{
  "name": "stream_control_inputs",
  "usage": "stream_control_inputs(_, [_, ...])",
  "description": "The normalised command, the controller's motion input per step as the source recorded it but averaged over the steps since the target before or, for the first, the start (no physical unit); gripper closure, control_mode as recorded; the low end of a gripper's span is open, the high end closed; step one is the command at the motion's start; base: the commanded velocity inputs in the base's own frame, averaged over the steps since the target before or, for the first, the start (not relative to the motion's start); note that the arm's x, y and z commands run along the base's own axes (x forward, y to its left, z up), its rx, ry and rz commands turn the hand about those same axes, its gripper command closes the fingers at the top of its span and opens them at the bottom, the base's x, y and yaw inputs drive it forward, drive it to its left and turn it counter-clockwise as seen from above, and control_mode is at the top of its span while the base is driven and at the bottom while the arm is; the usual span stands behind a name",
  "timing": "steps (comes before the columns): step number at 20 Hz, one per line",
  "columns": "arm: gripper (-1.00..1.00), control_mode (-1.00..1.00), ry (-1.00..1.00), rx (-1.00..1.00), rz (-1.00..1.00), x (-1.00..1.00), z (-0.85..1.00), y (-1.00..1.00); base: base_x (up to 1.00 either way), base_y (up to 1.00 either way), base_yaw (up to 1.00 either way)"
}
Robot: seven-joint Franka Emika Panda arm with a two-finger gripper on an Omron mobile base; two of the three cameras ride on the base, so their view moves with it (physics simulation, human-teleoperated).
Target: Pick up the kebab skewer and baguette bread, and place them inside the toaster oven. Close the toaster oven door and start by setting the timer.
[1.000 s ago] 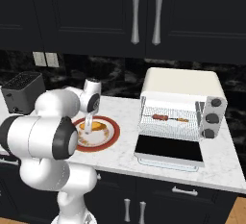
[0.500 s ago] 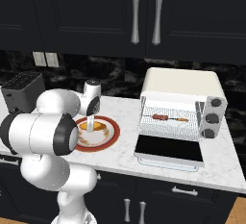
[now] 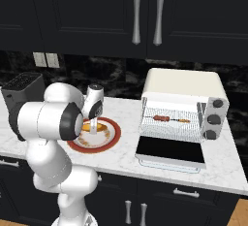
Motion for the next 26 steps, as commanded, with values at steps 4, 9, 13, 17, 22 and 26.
stream_control_inputs(4, [-1.00,-1.00,0.00,0.00,0.00,0.31,-0.03,0.00,0.00,0.00,0.00])
stream_control_inputs(9, [-1.00,-1.00,0.00,0.00,0.00,0.11,-0.16,0.00,0.00,0.00,0.00])
stream_control_inputs(13, [-1.00,-1.00,0.00,0.00,0.00,0.04,-0.24,0.00,0.00,0.00,0.00])
stream_control_inputs(17, [-1.00,-1.00,0.00,0.00,0.00,0.06,-0.21,0.00,0.00,0.00,0.00])
stream_control_inputs(22, [-1.00,-1.00,0.00,0.00,0.00,0.01,-0.19,0.00,0.00,0.00,0.00])
stream_control_inputs(26, [1.00,-1.00,0.00,0.00,0.00,-0.08,-0.28,0.03,0.00,0.00,0.00])
